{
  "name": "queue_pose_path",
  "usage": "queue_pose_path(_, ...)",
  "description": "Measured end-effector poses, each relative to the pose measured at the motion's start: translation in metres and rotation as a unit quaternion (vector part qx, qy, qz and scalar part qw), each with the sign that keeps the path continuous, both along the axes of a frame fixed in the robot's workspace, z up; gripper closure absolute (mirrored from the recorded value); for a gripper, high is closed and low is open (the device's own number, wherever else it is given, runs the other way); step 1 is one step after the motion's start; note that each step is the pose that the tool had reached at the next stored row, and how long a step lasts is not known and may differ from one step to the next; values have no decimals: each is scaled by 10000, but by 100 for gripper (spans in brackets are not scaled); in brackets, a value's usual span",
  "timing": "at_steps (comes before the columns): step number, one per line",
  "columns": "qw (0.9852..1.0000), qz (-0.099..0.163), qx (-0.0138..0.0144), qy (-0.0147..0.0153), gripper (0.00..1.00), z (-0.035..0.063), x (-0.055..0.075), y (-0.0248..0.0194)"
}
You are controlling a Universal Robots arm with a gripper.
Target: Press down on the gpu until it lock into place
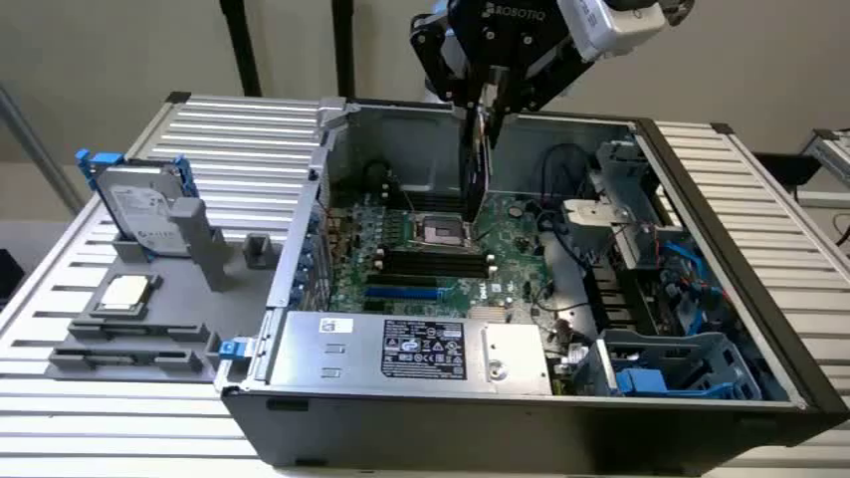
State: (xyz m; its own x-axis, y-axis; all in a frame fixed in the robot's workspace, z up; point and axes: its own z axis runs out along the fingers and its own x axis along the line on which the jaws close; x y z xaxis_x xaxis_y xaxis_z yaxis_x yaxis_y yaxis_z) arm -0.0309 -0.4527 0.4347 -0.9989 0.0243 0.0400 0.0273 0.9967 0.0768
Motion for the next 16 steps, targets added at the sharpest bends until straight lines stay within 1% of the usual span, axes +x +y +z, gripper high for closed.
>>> queue_pose_path(13,10000,0,-1,0,74,0,0,1)
queue_pose_path(14,10000,1,-2,0,74,1,1,7)
queue_pose_path(16,10000,0,-5,1,74,-1,0,40)
